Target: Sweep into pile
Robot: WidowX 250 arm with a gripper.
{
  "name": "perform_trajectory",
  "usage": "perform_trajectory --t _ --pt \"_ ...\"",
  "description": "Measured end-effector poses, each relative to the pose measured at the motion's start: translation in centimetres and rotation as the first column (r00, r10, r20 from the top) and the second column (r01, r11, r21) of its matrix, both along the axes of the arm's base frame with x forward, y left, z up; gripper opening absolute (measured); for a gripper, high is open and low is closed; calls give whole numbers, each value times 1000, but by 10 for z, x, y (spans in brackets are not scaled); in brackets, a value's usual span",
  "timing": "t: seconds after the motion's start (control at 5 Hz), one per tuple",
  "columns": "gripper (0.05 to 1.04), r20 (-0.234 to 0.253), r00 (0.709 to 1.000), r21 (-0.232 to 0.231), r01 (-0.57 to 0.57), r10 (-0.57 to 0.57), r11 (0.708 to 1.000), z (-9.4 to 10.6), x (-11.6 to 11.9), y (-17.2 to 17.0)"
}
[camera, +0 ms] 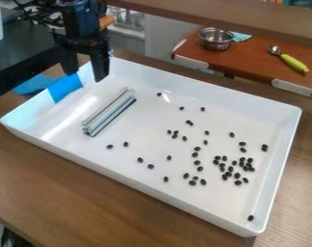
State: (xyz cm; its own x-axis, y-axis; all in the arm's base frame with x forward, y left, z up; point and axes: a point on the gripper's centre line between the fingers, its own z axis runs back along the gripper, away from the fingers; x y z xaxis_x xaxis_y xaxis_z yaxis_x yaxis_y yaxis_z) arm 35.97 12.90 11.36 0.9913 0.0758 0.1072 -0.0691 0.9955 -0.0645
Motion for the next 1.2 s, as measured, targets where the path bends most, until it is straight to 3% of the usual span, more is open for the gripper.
perform_trajectory --t 0.2,1.2 --pt "1000 -40 999 -16 -2 1 1000 -15 -2 -1" --pt "1000 -29 999 -10 19 -19 1000 -51 0 -35"
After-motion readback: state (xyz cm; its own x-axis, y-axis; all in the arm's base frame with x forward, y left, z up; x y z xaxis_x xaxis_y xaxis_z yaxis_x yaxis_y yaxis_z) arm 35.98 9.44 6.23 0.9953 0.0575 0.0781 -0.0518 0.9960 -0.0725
